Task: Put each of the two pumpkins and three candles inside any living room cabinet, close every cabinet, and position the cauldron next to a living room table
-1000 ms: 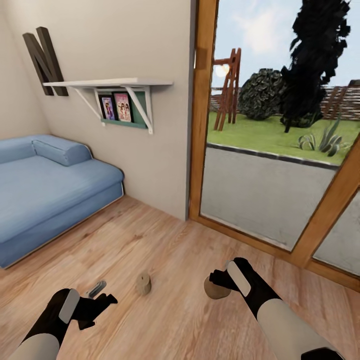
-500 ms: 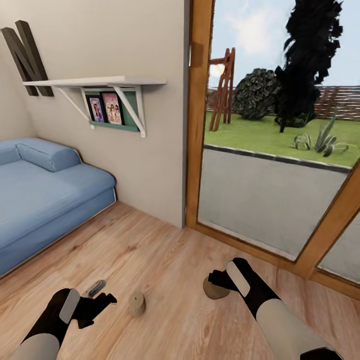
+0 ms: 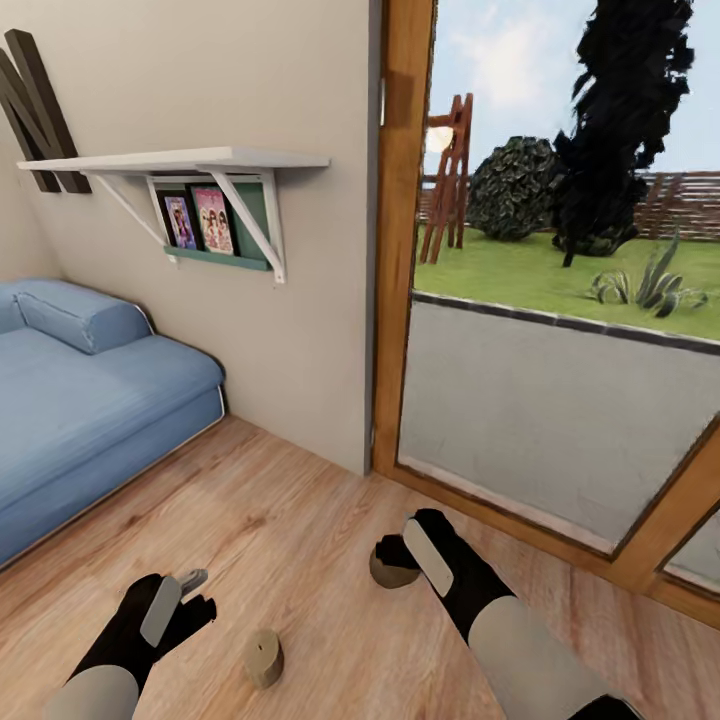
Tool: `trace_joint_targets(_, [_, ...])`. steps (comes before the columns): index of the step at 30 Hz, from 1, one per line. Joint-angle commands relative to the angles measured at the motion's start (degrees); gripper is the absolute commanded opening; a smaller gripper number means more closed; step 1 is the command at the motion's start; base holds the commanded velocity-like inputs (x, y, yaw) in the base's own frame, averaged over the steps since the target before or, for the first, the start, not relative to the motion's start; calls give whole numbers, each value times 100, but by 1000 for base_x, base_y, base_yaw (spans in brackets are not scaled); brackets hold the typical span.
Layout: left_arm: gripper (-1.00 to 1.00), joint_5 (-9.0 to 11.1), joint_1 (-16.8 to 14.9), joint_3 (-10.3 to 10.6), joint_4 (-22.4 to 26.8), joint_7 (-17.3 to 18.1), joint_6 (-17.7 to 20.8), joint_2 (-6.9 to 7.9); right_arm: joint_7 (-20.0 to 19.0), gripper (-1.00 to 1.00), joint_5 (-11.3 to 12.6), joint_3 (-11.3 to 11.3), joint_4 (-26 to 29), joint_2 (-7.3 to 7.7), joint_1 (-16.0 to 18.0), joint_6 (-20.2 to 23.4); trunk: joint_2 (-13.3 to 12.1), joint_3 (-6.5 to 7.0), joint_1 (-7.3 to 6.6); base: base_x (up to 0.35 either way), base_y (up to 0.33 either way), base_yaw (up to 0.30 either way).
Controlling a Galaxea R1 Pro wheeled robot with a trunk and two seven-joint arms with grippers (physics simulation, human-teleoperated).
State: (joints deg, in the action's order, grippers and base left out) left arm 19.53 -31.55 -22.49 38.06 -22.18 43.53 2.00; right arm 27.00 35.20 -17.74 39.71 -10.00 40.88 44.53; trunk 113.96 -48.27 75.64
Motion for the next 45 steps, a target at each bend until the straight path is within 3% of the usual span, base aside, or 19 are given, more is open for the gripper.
trace_joint_targets(1, [100, -2, 0, 63, 0, -19, -9, -9, 38, -100, 36, -14, 37, 0, -1, -4, 0, 0, 0, 304, 0, 0])
trace_joint_targets(10, [100, 13, 0, 184, 0, -8, -17, -24, 97, -100, 78, -47, 116, 0, -1, -9, 0, 0, 0, 291, -19, 0])
trace_joint_targets(17, [100, 20, 0, 184, 0, 17, -26, -64, 79, -100, 105, -82, 931, 0, -16, 202, 0, 0, 0, 158, -52, 0])
trace_joint_targets(21, [100, 10, 0, 191, 0, 28, -25, -200, 57, -100, 107, -90, 999, 0, -18, 265, 0, 0, 0, 53, -4, 0])
trace_joint_targets(28, [100, 7, 0, 193, 5, 35, -20, -225, 44, -100, 110, -100, 1006, 0, -18, 276, 0, 0, 0, 53, 0, 0])
trace_joint_targets(32, [100, 23, 0, 193, 8, 44, -20, -225, 15, -100, 110, -103, 1004, 0, -17, 273, 160, -72, 88, 3, 0, 0])
trace_joint_targets(36, [100, 44, 0, 186, 3, 47, -19, -215, -431, -100, 106, -157, 1004, 0, -3, 266, 321, -144, 176, 0, 0, 0])
trace_joint_targets(39, [100, 51, 0, 172, 4, 47, -16, -200, -645, -100, 107, -358, 1004, 0, -1, 253, 441, -198, 242, 0, 0, 0])
trace_joint_targets(43, [100, 57, 0, 159, 1, 49, -19, -188, -775, -100, 107, -415, 1010, 0, -1, 250, 602, -269, 329, 0, 0, 0])
trace_joint_targets(45, [100, 59, 0, 150, -1, 59, -20, -184, -1032, -100, 103, -424, 1012, 0, -1, 251, 682, -305, 373, 0, 0, 0])
